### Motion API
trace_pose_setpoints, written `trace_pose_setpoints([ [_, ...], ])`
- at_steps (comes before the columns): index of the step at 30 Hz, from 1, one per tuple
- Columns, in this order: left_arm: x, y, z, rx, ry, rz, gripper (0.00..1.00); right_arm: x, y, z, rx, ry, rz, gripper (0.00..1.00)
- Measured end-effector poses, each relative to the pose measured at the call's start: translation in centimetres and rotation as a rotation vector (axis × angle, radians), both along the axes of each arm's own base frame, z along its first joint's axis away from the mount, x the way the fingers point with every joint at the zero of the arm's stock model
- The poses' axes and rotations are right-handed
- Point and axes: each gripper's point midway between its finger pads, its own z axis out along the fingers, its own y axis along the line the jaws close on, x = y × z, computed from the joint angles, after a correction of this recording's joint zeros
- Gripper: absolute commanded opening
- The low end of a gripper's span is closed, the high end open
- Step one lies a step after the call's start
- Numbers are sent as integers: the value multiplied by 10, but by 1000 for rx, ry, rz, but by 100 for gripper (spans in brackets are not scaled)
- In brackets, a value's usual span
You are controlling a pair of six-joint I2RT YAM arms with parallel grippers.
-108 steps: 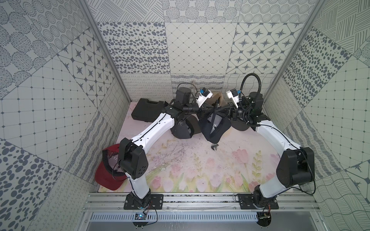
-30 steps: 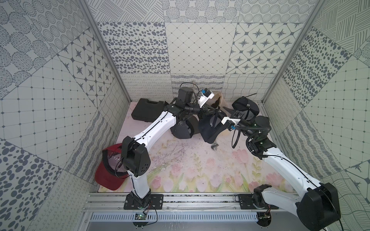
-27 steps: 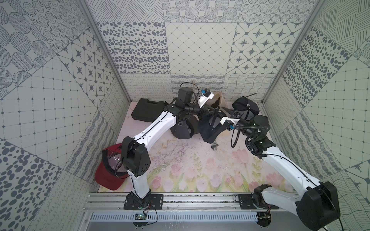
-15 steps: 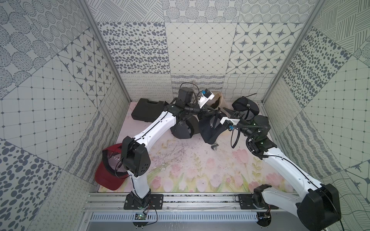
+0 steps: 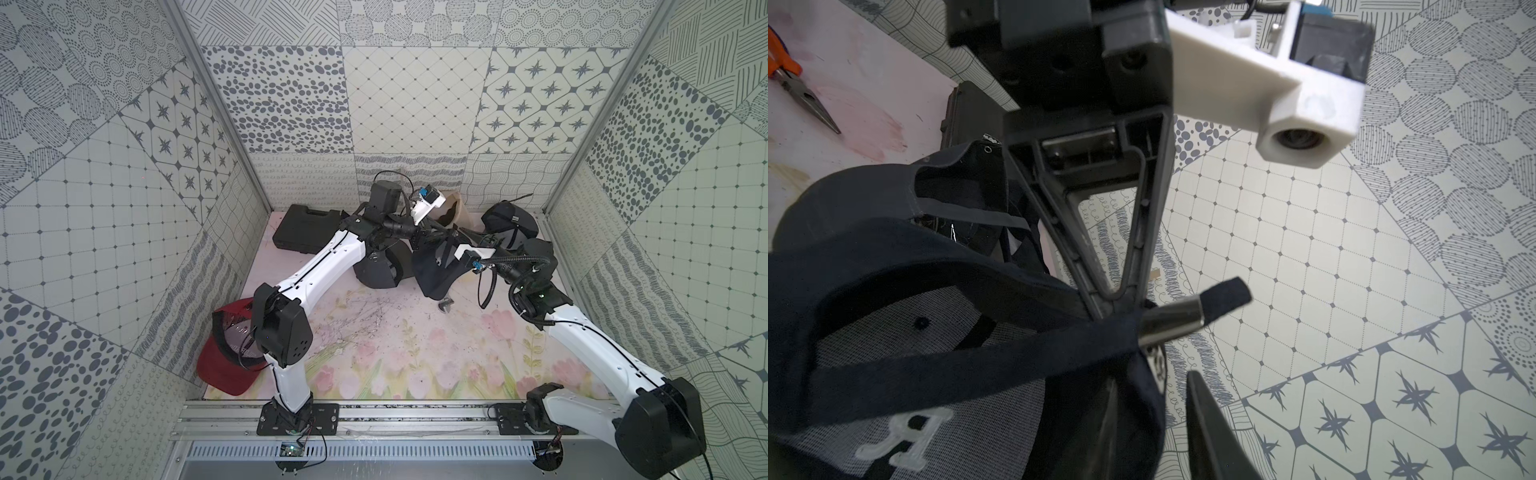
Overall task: Open the adjustable buckle of the baseball cap
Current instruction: Adjust the baseball cap, then pull the adjustable strap on the baseball cap.
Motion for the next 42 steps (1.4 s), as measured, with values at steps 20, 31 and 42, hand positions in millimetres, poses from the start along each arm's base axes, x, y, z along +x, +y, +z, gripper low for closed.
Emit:
trace_pose_setpoints([
  [20,-5,-6,-2,8,20,-40,26,-5,8,9,31,7,55,0],
  [31,0,14,-1,-2,124,29,44,4,4,4,31,18,9,0],
  [42,-2,26,5,-75,233,67,36,14,-2,1,88,85,-23,0],
])
